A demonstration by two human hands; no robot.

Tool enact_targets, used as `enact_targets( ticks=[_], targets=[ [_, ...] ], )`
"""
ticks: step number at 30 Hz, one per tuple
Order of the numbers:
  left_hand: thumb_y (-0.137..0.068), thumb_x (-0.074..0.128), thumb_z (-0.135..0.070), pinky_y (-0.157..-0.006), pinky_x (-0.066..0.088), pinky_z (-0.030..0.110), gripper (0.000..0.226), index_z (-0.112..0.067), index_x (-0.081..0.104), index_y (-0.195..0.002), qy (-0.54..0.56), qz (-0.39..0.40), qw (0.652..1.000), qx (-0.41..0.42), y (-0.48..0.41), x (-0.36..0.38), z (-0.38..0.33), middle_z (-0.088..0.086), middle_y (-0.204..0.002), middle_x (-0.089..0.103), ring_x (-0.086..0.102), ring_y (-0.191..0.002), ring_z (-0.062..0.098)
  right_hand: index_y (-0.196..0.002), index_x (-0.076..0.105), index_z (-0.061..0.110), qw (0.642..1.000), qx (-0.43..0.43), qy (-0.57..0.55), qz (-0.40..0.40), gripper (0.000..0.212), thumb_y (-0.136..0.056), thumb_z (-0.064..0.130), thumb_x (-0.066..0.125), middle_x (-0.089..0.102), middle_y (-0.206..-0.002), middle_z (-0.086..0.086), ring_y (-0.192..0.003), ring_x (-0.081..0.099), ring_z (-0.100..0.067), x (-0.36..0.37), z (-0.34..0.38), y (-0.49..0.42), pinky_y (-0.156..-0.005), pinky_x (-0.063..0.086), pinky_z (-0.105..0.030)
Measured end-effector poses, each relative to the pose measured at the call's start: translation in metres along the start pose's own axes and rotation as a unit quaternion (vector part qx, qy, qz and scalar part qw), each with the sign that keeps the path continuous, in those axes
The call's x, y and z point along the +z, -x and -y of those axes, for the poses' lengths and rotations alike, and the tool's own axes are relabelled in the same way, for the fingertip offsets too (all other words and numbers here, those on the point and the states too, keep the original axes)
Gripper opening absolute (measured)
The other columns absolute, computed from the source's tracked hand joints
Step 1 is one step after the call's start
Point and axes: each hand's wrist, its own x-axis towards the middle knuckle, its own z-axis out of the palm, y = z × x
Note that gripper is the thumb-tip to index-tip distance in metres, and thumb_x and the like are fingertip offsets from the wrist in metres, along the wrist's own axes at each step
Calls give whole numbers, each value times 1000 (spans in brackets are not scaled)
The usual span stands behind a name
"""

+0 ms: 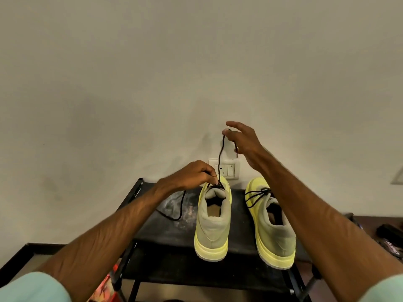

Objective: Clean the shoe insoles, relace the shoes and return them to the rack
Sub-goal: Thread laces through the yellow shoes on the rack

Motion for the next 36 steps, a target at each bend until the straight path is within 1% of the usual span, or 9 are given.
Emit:
enact_targets(
  ticks=[3,7,13,19,22,26,30,33,36],
  targets=[
    [-93,63,-11,-84,47,28,17,-16,77,-86,54,-6,998,-34,-1,4,-1,-3,-89,74,66,-92,13,-144,53,9,981,-19,189,31,42,-107,28,51,53,-149,-10,-133,53,-27,-3,-10,2,-112,42,-41],
    [-98,58,-15,-67,42,23,19,-7,76,-95,75,-6,992,-104,-4,6,-10,-4,-79,65,54,-74,8,-109,75,5,911,23,397,110,37,-103,36,56,74,-112,-12,-100,69,-29,-2,-35,22,-96,53,-37],
    [-93,62,-20,-63,42,27,19,-6,68,-82,66,-5,981,-183,-9,3,-9,3,-71,53,42,-63,14,-76,82,20,951,-40,292,89,9,-79,28,86,72,-67,8,-58,62,-1,10,-35,64,-54,43,-12],
    [-95,65,-30,-64,45,27,32,0,76,-95,28,-23,986,-165,-10,2,-7,6,-88,66,51,-75,16,-75,79,12,941,-25,337,30,12,-79,23,83,71,-70,-2,-65,66,-17,28,-36,74,-68,62,-37],
    [-95,66,-30,-58,40,25,33,1,76,-91,40,-26,987,-150,-7,1,-6,4,-82,64,47,-71,15,-67,65,7,953,71,285,70,30,-86,30,72,56,-58,0,-52,50,-14,24,-29,74,-52,41,-27],
    [-97,65,-37,-61,38,27,34,-6,80,-93,64,-40,987,-145,-6,5,-1,2,-84,69,50,-80,17,-75,55,15,974,178,106,91,18,-90,25,51,48,-72,-2,-62,38,-16,9,-8,78,-56,31,-28],
    [-96,66,-40,-71,46,30,30,-19,79,-78,70,-50,984,-157,-9,8,6,10,-103,74,58,-93,21,-77,66,13,993,74,-36,-90,27,-97,31,63,68,-81,-4,-72,55,-16,-22,28,72,-68,44,-30],
    [-96,67,-37,-76,48,32,33,-23,75,-67,64,-54,984,-159,-10,10,7,11,-99,74,60,-95,20,-56,52,4,970,-52,25,-238,54,-99,35,62,63,-71,-27,-61,61,-29,-44,35,67,-53,39,-25],
    [-95,69,-37,-73,45,31,37,-26,74,-60,58,-56,984,-158,-9,10,7,15,-97,73,58,-91,19,-53,52,2,965,-75,169,-188,57,-98,35,62,51,-52,-17,-55,63,-22,-60,24,62,-56,39,-27]
  ],
)
